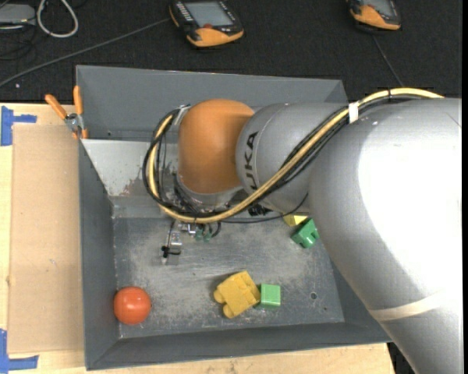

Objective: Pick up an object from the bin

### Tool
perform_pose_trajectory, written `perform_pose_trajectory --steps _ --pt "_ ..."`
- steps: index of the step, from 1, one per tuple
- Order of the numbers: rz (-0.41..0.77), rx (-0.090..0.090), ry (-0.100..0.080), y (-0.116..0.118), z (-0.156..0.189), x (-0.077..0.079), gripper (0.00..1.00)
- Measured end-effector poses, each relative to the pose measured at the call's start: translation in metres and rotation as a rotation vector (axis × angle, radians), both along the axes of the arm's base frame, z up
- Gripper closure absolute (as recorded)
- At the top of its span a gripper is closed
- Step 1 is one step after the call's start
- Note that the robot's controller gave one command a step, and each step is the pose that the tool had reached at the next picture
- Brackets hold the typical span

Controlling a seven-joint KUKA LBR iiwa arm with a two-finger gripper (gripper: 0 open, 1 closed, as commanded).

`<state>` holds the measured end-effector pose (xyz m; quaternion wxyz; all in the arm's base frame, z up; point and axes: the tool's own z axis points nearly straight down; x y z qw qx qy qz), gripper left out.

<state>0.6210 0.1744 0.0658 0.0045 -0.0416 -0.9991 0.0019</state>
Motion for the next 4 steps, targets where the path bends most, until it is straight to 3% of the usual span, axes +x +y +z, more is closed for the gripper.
perform_pose_trajectory --steps 1,2,3,4 --pt "0.121 0.01 -0.018 -0.02 0.057 -0.001 0.0" --pt "0.175 0.004 0.001 -0.065 0.033 0.0 0.0" --pt "0.022 0.012 -0.014 -0.051 0.003 0.0 0.0" --pt "0.124 0.006 -0.002 -0.086 0.004 0.0 1.0"
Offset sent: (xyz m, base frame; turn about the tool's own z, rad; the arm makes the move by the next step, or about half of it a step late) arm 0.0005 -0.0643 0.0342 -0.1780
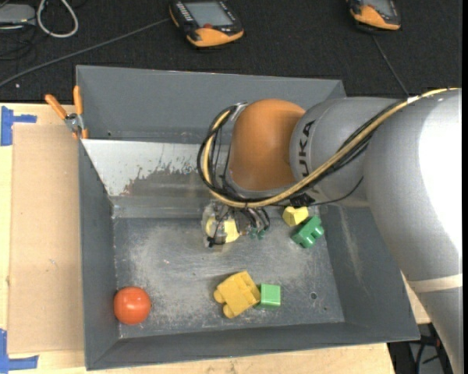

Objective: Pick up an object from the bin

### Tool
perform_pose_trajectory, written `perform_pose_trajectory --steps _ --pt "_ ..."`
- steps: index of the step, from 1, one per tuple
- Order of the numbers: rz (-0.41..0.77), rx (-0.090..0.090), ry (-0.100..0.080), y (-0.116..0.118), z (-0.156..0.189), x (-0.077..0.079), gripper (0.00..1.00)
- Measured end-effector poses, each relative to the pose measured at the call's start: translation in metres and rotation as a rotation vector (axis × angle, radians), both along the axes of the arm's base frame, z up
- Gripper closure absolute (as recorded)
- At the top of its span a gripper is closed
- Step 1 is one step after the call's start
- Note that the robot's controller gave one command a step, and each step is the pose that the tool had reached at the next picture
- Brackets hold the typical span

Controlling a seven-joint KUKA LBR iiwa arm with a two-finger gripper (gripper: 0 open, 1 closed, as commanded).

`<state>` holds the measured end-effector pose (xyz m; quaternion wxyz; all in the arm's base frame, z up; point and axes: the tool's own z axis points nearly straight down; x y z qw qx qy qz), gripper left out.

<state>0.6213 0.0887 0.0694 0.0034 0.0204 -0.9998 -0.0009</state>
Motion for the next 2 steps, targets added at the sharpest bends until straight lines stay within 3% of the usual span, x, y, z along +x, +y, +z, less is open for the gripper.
perform_pose_trajectory --steps 1,2 --pt "-0.001 0.0 0.0 0.0 0.0 0.0 1.0" --pt "-0.001 -0.001 0.01 0.0 0.033 -0.003 1.0"
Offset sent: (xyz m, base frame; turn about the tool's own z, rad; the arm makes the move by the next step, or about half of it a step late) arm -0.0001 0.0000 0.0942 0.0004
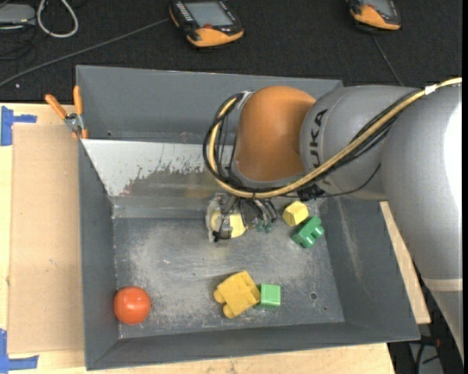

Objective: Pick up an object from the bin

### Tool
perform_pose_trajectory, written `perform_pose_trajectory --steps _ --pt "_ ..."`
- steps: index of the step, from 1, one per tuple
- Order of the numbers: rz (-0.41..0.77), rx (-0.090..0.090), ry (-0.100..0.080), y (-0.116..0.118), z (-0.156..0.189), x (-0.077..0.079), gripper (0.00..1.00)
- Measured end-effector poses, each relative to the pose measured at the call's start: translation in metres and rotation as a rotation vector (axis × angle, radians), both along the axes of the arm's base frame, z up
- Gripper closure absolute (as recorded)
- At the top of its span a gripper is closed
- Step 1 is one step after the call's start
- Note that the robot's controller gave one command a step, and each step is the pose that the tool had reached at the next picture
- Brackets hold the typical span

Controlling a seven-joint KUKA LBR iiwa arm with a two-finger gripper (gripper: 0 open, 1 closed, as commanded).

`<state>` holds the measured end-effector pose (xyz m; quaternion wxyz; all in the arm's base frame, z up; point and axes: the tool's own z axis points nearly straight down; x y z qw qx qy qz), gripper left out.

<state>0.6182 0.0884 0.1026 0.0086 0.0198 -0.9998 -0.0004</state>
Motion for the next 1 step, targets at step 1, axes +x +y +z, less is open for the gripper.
perform_pose_trajectory --steps 1 --pt "0.0 0.002 -0.015 0.0006 0.0401 0.004 1.0"
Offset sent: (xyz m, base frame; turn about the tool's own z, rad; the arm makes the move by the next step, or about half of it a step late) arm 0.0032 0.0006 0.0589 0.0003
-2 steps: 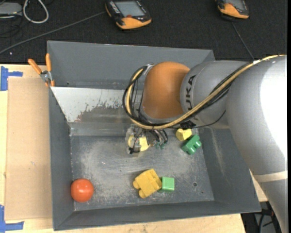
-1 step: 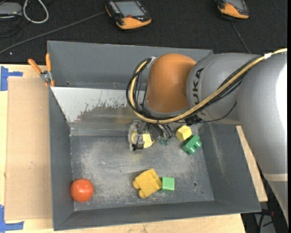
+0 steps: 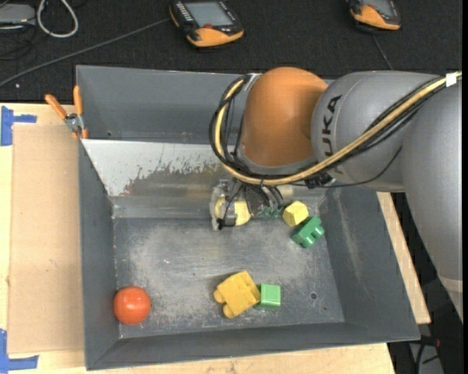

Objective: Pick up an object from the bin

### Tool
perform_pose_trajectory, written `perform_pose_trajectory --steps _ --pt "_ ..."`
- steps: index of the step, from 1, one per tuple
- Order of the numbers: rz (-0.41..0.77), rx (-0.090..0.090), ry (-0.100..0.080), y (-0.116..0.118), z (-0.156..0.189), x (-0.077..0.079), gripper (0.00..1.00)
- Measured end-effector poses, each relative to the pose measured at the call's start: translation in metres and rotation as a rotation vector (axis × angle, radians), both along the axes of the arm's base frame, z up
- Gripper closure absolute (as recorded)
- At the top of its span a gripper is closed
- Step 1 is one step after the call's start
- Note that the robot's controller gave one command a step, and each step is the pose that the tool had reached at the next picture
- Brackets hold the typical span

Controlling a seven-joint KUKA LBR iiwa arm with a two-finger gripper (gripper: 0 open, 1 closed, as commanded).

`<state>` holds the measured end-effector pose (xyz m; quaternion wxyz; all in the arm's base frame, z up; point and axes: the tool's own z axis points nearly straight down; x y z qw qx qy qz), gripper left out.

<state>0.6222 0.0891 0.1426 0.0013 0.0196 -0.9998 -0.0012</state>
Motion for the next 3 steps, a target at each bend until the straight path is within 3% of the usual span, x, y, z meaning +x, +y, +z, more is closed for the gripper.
perform_pose_trajectory --steps 1,2,3 --pt "-0.001 0.0 0.002 0.0 0.009 0.0 1.0" --pt "-0.003 -0.001 0.011 0.0 0.041 -0.002 1.0" --pt "-0.004 0.0 0.005 0.0 0.074 -0.001 1.0"
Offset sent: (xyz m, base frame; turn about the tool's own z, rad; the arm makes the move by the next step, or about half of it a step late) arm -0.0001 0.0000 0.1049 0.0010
